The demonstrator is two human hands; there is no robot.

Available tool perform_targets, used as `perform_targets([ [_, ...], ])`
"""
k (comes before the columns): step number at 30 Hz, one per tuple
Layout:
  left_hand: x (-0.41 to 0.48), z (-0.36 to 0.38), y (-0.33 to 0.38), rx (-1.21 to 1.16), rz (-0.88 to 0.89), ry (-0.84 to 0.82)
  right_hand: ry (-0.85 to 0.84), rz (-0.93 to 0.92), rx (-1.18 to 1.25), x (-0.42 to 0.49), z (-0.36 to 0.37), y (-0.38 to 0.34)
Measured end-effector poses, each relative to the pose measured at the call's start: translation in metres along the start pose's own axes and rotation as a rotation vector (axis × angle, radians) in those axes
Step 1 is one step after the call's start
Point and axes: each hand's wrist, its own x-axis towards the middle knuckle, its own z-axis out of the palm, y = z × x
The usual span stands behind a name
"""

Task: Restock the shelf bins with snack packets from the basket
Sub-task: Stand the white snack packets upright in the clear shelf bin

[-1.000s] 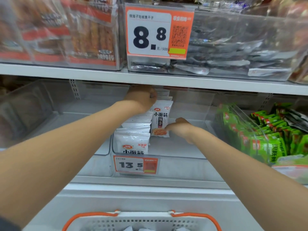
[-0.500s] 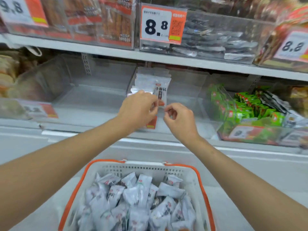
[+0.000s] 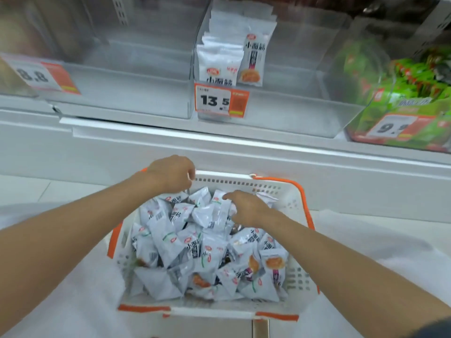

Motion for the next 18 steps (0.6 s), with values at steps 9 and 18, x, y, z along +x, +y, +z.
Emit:
perform_targets([
  [9, 0.009, 0.012, -0.016, 0.081, -0.050, -0.057, 0.087, -0.277, -0.588, 0.039, 0.050, -0.042],
  [18, 0.009, 0.012, -0.003, 0.009, -0.049, -0.068, 0.028, -0.322, -0.724, 0.039, 0.061, -0.034],
])
